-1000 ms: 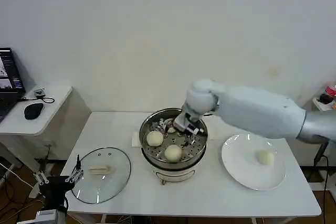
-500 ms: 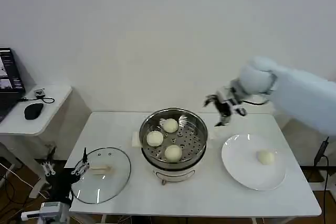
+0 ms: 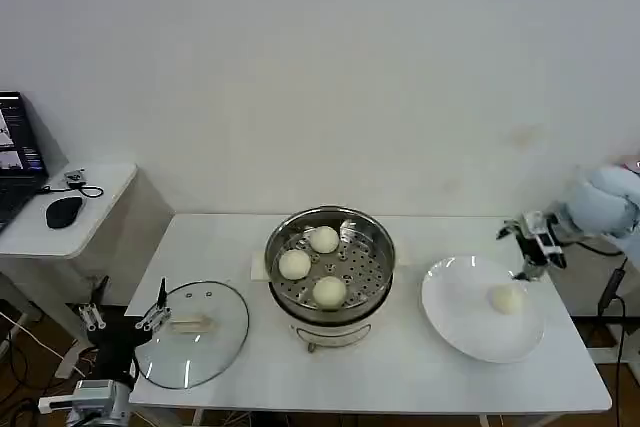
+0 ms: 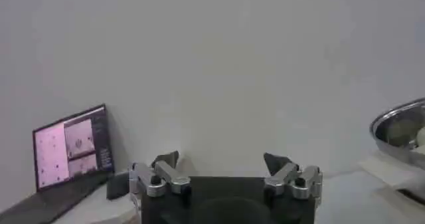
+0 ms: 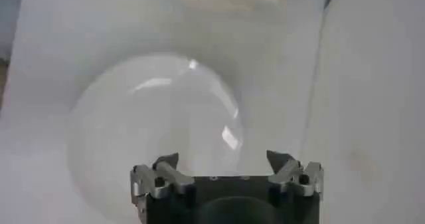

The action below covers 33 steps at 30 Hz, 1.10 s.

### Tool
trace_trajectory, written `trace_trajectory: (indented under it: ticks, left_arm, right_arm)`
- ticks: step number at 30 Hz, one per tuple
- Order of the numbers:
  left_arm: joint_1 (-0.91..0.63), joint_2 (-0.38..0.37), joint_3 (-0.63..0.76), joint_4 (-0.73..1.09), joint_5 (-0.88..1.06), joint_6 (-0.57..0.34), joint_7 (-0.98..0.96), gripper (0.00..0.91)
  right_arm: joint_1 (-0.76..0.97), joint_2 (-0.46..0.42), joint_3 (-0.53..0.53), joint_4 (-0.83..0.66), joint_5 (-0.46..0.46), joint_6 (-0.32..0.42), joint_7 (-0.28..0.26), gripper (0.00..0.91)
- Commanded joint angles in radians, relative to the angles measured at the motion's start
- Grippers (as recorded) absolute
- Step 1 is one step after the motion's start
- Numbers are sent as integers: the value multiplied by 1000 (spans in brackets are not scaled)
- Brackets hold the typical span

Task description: Take steamed baozi put them in steamer then cover it.

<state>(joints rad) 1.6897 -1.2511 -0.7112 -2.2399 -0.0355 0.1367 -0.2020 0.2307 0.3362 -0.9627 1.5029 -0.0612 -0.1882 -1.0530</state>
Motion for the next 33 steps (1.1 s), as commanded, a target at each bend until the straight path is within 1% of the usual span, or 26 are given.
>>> trace_trajectory:
  ticks: [1,5,8,13,18,28,33]
  left_arm:
    - [-2,12,-8,4,-11,0,0,907]
    - [1,5,-15,0,-10,2,0,907]
    - [8,2,-19,-1,-7,2,1,907]
    - [8,3,-28,-1,-7,4,2,907]
    - [11,-1,-31,5,-6,4,3,907]
    - [13,-6,-32,8,-4,2,5,907]
    - [14,-8,-34,9,-4,2,5,907]
  right_arm:
    - [-284,-52,162,-111,-73,29,20,907]
    - [-416,26,296,-183,-95,40,31,907]
    - [-470,76,357,-236,-128,49,35,907]
    - [-458,146,363,-315,-124,63,37,907]
    - [-430,204,344,-362,-126,67,37,907]
    - [-425,262,326,-390,-144,54,44,907]
    - [-420,268,326,-396,-156,38,50,907]
